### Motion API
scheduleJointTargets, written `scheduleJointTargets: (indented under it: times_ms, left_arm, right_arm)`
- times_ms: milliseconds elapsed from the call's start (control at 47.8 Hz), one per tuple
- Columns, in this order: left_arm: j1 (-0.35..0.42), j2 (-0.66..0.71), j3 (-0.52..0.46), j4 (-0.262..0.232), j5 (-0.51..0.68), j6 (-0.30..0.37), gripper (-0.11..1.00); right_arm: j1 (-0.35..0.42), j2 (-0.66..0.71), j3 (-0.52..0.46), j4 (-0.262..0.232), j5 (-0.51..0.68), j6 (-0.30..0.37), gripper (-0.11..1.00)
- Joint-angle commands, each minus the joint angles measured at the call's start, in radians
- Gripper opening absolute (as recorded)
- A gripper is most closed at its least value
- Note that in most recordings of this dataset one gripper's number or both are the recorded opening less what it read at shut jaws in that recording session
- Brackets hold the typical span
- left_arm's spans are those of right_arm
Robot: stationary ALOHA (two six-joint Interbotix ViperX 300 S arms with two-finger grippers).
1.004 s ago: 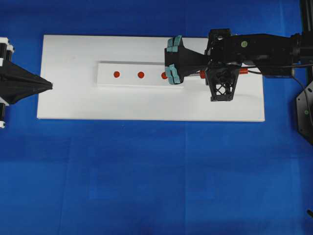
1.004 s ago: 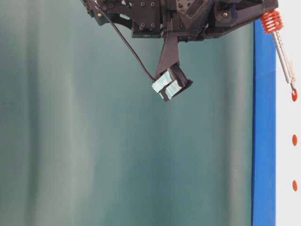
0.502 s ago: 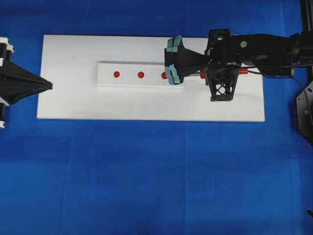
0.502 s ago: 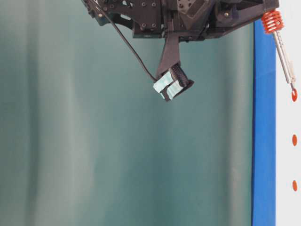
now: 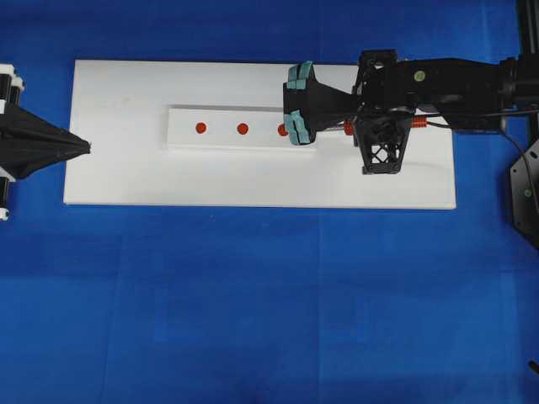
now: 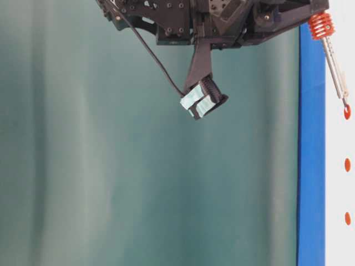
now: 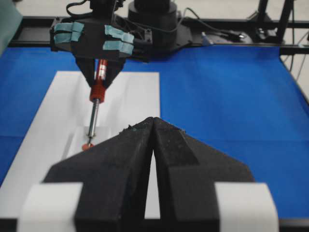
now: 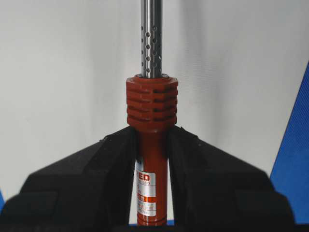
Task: Touch the tip of the soldering iron to the mark.
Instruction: 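Lower the iron tip onto the rightmost red dot, then lift the iron and carry it toward the front of the table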
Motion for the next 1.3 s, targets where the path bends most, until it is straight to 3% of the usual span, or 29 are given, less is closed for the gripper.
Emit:
scheduleJointTargets:
  times_ms: [0, 439, 753, 983, 1130, 1276]
  left_arm:
    - [0.000, 0.006, -0.008, 0.002, -0.008, 0.002, 0.00]
    - [0.000, 0.003, -0.008, 0.003, -0.008, -0.002, 0.00]
    - [0.000, 0.003, -0.009, 0.002, -0.008, -0.002, 0.00]
    - [0.000, 0.003, -0.009, 0.002, -0.009, -0.003, 0.00]
    - [0.000, 0.003, -0.009, 0.002, -0.009, -0.003, 0.00]
    - [0.000, 0.003, -0.009, 0.002, -0.012, -0.006, 0.00]
  right_arm:
    - [-0.002, -0.023, -0.035, 0.000, 0.006, 0.002, 0.06]
    - [-0.002, -0.129, -0.132, -0.040, 0.169, 0.003, 0.06]
    - [0.038, -0.146, -0.144, -0.038, 0.196, 0.015, 0.06]
    - [0.109, -0.166, -0.135, -0.038, 0.216, 0.129, 0.06]
    - [0.209, -0.167, -0.135, -0.038, 0.218, 0.209, 0.06]
    - [0.313, -0.167, -0.133, -0.040, 0.218, 0.334, 0.06]
